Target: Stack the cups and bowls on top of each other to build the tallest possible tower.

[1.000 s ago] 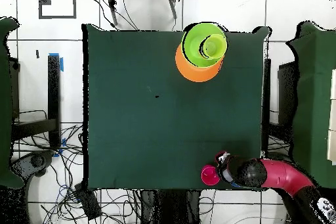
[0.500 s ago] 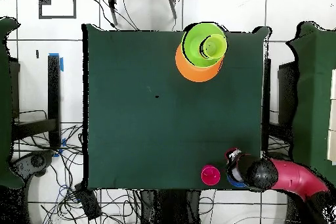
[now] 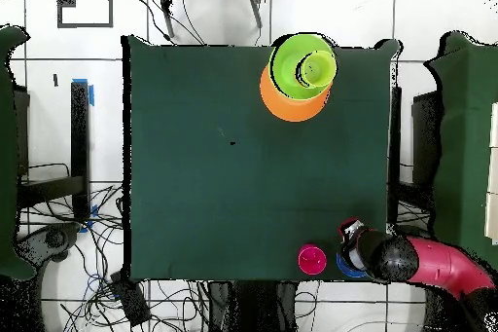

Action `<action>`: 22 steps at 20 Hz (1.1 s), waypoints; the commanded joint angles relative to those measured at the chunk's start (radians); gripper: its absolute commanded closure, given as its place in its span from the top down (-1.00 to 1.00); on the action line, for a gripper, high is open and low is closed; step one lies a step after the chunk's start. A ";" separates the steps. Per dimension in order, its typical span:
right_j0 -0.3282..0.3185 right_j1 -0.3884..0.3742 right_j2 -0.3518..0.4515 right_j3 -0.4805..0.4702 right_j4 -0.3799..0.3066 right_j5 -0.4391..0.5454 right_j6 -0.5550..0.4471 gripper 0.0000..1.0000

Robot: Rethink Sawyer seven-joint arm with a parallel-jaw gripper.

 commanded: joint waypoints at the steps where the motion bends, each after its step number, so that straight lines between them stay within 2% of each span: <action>1: 0.020 0.069 0.041 -0.020 -0.022 0.021 -0.165 1.00; 15: 0.016 0.157 -0.038 -0.071 -0.123 -0.041 -0.132 1.00; 22: 0.099 0.208 -0.134 -0.192 -0.251 -0.059 -0.039 1.00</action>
